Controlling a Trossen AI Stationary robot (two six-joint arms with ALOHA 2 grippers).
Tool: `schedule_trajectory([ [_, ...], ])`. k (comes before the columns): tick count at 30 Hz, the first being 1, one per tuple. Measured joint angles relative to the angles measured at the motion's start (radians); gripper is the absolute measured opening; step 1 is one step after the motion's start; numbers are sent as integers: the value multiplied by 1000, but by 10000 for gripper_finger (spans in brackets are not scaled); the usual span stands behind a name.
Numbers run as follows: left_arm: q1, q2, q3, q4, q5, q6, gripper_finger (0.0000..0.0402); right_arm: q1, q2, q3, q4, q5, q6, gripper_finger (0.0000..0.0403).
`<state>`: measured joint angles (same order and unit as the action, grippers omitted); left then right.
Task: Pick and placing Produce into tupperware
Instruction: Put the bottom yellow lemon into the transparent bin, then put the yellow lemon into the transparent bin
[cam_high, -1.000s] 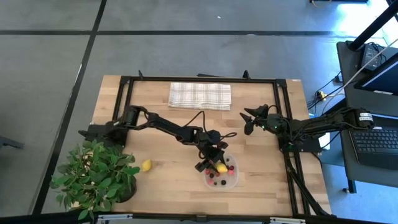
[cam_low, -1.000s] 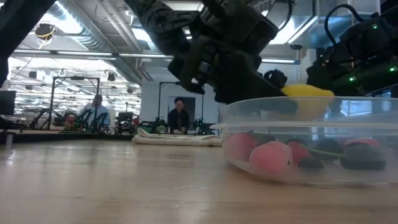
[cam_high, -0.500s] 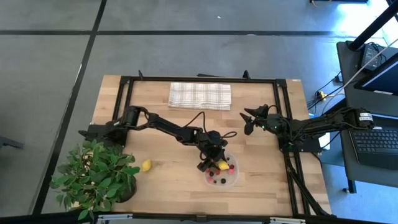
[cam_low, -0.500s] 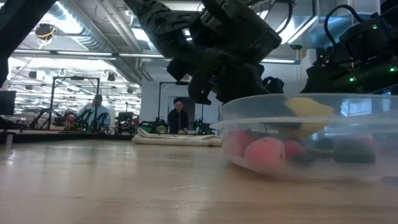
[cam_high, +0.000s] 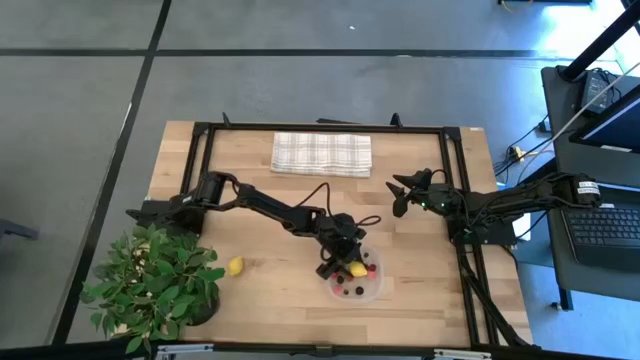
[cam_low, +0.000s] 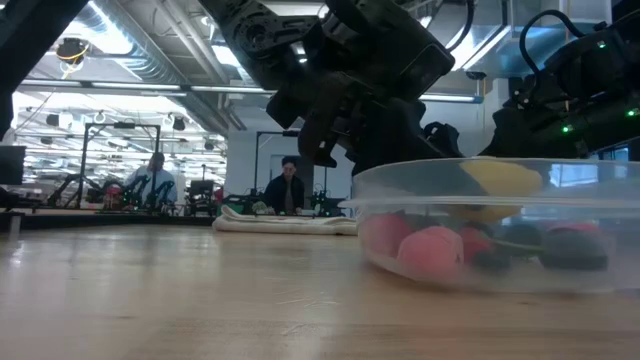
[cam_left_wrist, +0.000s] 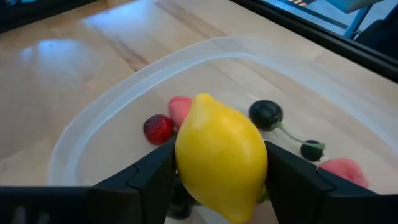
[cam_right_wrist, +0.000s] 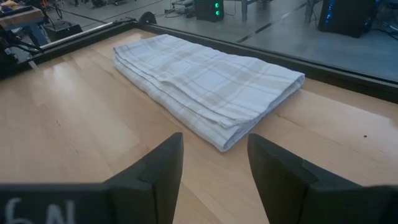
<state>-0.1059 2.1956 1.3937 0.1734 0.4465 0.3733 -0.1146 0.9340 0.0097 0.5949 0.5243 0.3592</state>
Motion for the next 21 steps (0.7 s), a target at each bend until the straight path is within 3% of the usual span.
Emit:
schedule_trajectory([
  [10, -22, 0, 0, 0, -8, 3, 264, 0, 0, 0, 0, 0, 0, 182],
  [21, -21, -79, 35, -48, -71, -4, 268, 0, 0, 0, -5, 0, 0, 182],
])
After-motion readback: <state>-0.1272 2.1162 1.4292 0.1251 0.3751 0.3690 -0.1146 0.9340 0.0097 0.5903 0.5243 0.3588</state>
